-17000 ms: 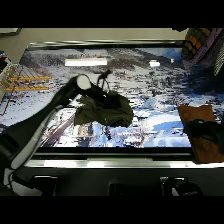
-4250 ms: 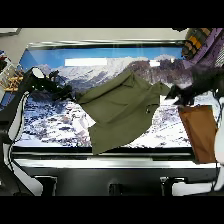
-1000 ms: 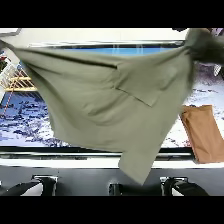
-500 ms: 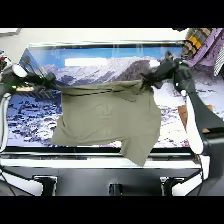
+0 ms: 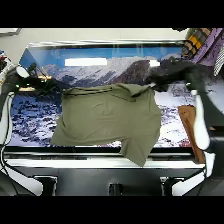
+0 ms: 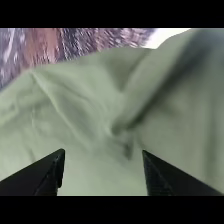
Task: Fold the clothes and pants, and hang the long-sleeved shirts on hangers.
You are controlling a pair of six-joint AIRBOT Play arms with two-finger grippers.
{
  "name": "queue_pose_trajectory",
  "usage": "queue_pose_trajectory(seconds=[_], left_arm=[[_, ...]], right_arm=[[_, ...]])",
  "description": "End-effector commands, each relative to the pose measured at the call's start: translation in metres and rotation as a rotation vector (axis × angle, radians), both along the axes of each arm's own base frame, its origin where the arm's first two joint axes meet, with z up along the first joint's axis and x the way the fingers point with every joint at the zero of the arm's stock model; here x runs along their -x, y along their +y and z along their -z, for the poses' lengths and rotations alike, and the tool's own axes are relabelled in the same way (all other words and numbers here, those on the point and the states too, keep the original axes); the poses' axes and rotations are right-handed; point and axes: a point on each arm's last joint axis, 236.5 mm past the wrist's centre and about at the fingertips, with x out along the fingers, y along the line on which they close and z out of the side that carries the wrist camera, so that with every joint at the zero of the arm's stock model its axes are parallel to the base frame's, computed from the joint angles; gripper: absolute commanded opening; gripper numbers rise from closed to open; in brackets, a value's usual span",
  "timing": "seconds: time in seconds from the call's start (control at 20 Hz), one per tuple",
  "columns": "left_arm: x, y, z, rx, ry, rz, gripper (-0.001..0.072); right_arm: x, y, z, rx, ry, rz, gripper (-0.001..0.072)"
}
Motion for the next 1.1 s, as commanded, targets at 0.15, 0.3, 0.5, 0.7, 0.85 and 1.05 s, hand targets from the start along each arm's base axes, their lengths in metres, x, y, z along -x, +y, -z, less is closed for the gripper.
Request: queue_pose_trajectory(seconds=[0.15, 0.3, 0.5, 0.7, 0.85, 1.05], left_arm=[[0.082, 0.034, -0.041, 0.001, 0.134, 0.093, 0.0410], [0.129, 0.040, -0.040, 0.016, 0.167, 0.041, 0.0409], [0.182, 0.043, -0.036, 0.018, 0.154, -0.046, 0.0410], [0.217, 0.034, -0.031, 0.031, 0.139, -0.087, 0.0410], [0.229, 0.031, -0.028, 0.032, 0.140, -0.096, 0.0410], [0.230, 0.030, -0.028, 0.032, 0.141, -0.096, 0.0410]], right_arm=[[0.099, -0.107, -0.051, 0.039, 0.008, -0.135, 0.0540], [0.146, -0.126, -0.017, -0.004, 0.100, -0.046, 0.0537], [0.204, -0.107, 0.047, -0.056, 0.269, -0.045, 0.0535], [0.240, -0.089, 0.090, -0.103, 0.360, -0.053, 0.0511], [0.260, -0.076, 0.105, -0.140, 0.399, -0.073, 0.0510], [0.257, -0.069, 0.113, -0.168, 0.370, -0.046, 0.0480]])
